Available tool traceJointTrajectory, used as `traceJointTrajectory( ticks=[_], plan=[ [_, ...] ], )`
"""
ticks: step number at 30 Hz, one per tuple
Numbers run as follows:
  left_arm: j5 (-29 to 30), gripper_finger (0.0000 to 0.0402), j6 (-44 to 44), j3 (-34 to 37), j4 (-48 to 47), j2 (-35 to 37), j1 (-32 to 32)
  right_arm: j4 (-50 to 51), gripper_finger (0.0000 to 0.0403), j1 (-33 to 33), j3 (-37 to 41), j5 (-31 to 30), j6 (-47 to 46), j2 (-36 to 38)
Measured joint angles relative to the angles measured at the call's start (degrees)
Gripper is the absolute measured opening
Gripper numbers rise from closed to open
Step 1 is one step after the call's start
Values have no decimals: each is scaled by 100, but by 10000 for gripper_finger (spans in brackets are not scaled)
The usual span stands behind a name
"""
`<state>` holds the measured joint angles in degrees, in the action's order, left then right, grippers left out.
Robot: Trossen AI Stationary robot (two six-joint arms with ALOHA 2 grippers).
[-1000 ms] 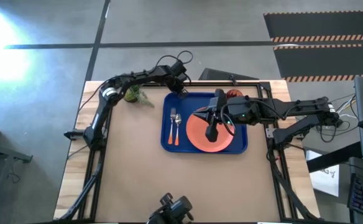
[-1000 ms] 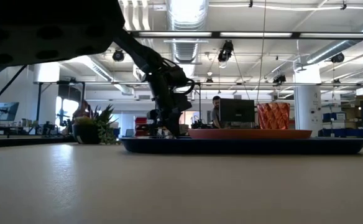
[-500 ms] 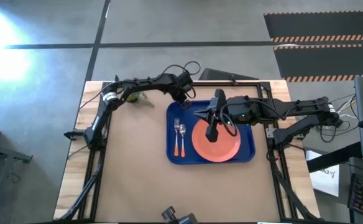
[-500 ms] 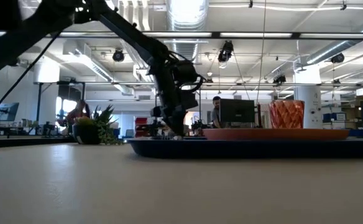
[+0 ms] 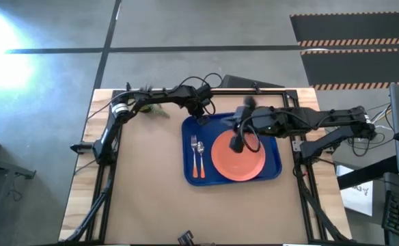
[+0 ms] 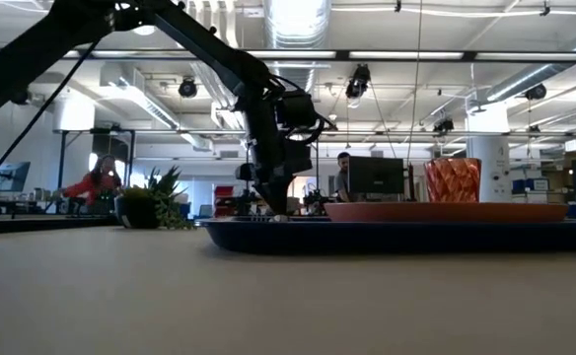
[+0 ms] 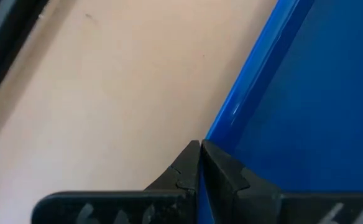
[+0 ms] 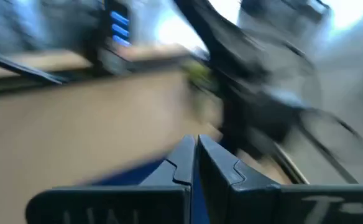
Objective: Pick and place plate/cup/fork/spoon on tray
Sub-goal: Move the blue serving tray to the center of the table
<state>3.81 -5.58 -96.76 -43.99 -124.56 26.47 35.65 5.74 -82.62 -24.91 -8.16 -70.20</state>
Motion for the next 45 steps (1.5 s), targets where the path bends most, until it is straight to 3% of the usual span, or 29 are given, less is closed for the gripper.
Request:
traceJointTrajectory(
  ticks=[5, 9, 12, 20, 25, 28, 33, 37, 45],
  plan=[
    [267, 0, 10, 49, -10, 421, 5, 2572, 9, -14, -38, -1206, -1935, 358],
    [303, 0, 6, 74, 91, 1052, 7, 4318, 9, -10, 23, -1403, -3748, 486],
    [302, 0, 4, 103, 37, 1421, -18, 4821, 9, -12, 204, -1358, -4478, 506],
    [351, 0, -3, 526, 99, 2642, -41, 4664, 9, 92, 1383, 135, -5398, 517],
    [534, 0, -5, 1172, 173, 3362, 2, 3794, 9, 568, 2504, 1662, -6092, 530],
    [628, 0, -69, 1636, 183, 3685, 19, 3009, 9, 1094, 3101, 2238, -6645, 523],
    [665, 0, -325, 2338, 448, 4187, 70, 1874, 9, 1971, 3816, 2344, -7877, 521],
    [662, 0, -469, 2733, 760, 4399, 85, 1647, 9, 2453, 4162, 2078, -8728, 472],
    [658, 0, -613, 2792, 907, 4524, 88, 1622, 9, 2701, 4337, 1620, -9098, 443]
  ],
)
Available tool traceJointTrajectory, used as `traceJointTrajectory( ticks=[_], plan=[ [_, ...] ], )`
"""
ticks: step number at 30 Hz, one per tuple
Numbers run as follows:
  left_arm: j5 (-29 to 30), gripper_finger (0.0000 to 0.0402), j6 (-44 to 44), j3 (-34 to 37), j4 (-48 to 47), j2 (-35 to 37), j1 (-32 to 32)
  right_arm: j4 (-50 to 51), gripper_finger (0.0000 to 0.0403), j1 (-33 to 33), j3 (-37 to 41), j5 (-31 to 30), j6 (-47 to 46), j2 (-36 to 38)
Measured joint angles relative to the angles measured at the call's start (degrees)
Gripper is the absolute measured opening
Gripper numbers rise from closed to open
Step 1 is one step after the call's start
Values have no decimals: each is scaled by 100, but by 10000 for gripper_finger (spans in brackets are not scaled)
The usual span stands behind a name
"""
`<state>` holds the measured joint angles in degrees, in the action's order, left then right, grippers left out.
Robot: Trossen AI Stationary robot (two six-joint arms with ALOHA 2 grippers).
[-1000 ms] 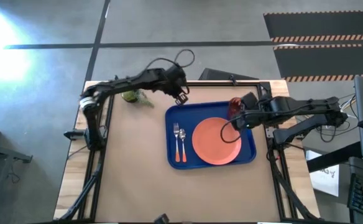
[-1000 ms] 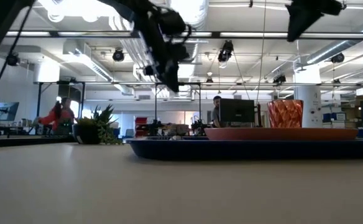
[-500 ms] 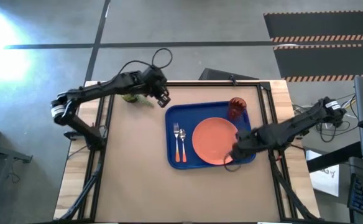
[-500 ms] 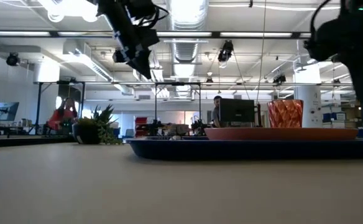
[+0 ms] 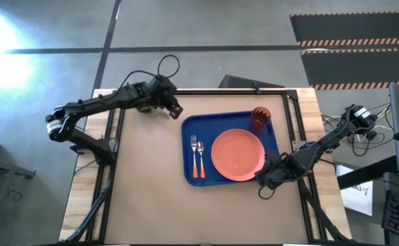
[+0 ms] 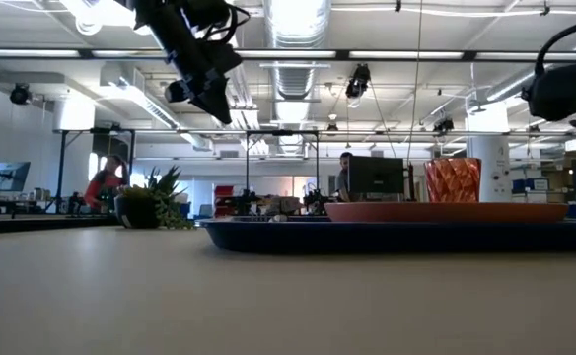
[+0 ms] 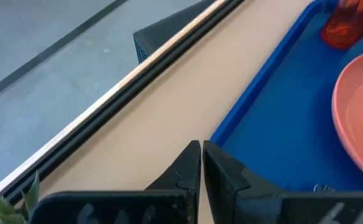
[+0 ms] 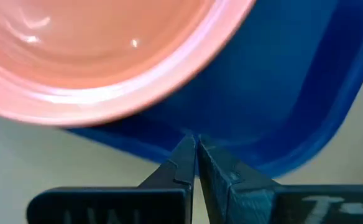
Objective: Pick and place plate/cup/fork/spoon on tray
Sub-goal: Move the blue serving tray to the center of the table
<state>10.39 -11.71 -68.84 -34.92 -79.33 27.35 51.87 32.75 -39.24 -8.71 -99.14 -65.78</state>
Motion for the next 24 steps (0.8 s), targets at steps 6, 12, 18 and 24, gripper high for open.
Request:
traceJointTrajectory(
  ticks=[6, 12, 18, 24],
  plan=[
    [-2, 0, -6, -15, 35, 8, 0, -241, 9, 0, -2, -593, 3, 0],
    [-5, 0, -3, -15, 23, 13, 0, -464, 9, 0, 15, -610, 81, -216],
    [-24, 0, 0, -15, 14, 41, 0, -490, 9, 0, 15, -146, 81, -572],
    [-22, 0, 3, -15, 11, 41, 0, -877, 8, 0, 15, 1, 73, -850]
  ],
)
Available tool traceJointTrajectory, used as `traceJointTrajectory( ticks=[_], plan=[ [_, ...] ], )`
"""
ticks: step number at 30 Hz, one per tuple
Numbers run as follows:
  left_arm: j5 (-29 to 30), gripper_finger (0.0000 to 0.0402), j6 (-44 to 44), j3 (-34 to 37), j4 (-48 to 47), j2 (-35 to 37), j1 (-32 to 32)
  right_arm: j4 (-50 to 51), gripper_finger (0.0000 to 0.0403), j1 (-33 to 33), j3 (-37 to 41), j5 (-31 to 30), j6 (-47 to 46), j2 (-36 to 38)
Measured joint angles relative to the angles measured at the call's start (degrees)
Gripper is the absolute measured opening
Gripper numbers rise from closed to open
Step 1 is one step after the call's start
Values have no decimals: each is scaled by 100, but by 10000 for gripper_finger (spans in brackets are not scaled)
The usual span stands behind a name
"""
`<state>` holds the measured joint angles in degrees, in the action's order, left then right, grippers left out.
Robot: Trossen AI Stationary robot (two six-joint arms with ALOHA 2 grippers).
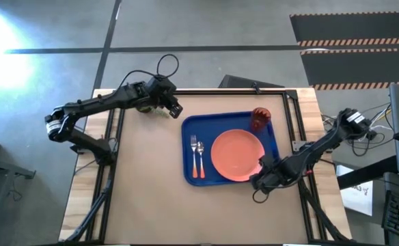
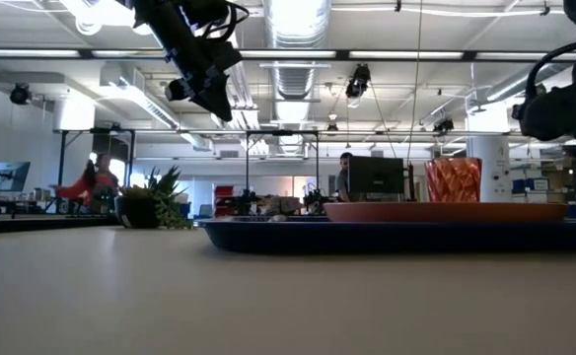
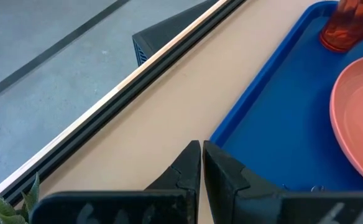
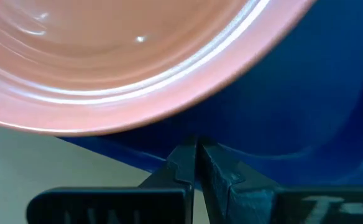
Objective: Pick and place plate/cup/fork/spoon on tray
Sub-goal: Move the blue serving tray to the center of the table
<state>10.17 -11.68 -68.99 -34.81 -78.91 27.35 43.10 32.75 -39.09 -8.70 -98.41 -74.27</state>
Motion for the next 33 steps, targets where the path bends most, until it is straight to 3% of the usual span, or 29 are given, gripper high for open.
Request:
traceJointTrajectory(
  ticks=[10, 24, 28, 33],
  plan=[
    [2, 0, 5, 0, 3, 0, 0, -1467, 8, 0, -103, -99, -114, -786],
    [26, 0, 63, 13, 15, -7, 2, -1458, 8, 143, -1591, -167, -26, -1985],
    [174, 0, 252, 69, 116, -67, 8, -711, 8, 266, -2139, -139, -80, -2221],
    [251, 0, 742, 187, 981, -209, 241, 1460, 8, 409, -2880, -319, -498, -2237]
  ],
)
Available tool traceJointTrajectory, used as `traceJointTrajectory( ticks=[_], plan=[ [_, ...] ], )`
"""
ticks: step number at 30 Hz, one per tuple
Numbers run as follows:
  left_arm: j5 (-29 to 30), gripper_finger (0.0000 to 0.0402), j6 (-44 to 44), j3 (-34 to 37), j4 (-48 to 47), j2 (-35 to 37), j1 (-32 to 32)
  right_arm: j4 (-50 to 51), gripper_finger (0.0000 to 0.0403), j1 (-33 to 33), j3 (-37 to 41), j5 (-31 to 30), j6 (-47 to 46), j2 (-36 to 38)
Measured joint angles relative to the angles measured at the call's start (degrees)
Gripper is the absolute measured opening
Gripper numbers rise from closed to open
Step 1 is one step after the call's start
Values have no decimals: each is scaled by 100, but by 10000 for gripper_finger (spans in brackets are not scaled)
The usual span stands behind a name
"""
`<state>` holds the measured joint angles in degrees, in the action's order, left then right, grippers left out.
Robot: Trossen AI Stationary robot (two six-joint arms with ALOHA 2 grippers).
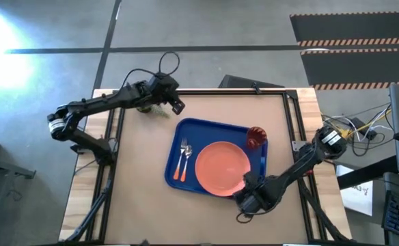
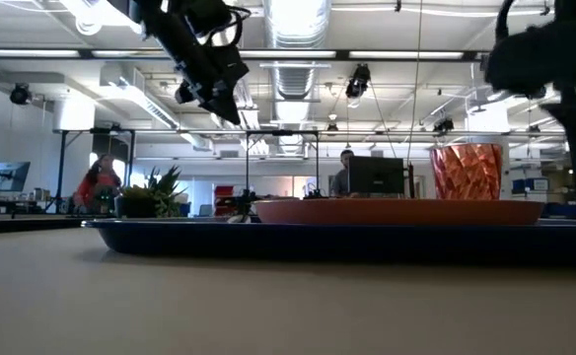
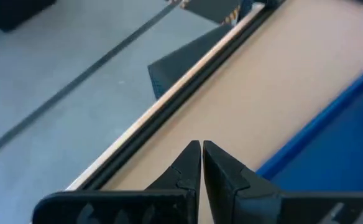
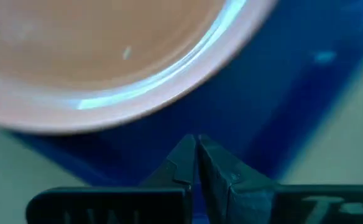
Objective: Pick and place plate/cup/fork/spoon on tray
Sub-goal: Move the blue serving tray to the center of the table
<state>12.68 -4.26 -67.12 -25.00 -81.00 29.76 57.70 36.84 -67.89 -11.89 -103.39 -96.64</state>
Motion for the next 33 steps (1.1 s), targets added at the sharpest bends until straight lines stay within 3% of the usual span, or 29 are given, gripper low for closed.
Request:
traceJointTrajectory(
  ticks=[4, 8, 11, 15, 21, 27, 33],
  plan=[
    [-1062, 0, -123, -204, 310, -448, 456, 1493, 8, 128, -558, -976, -443, 384],
    [-1985, 0, -296, -418, 225, -1209, 768, 2134, 8, 270, -1029, -2637, -555, 928],
    [-2383, 0, -296, -550, 92, -1733, 780, 2106, 8, 342, -1271, -3802, -35, 1322],
    [-3219, 0, -434, -627, 41, -2361, 757, 2064, 8, 352, -1565, -4764, 891, 1656],
    [-3005, 0, -438, -633, 56, -2838, 561, 1907, 8, 348, -1708, -5260, 1754, 1857],
    [-2562, 0, -488, -646, 368, -2858, 504, 1820, 8, 352, -1578, -5267, 1776, 1810],
    [-2479, 0, -760, -733, 544, -2858, 558, 1817, 8, 349, -1546, -5263, 1599, 1601]
  ],
)
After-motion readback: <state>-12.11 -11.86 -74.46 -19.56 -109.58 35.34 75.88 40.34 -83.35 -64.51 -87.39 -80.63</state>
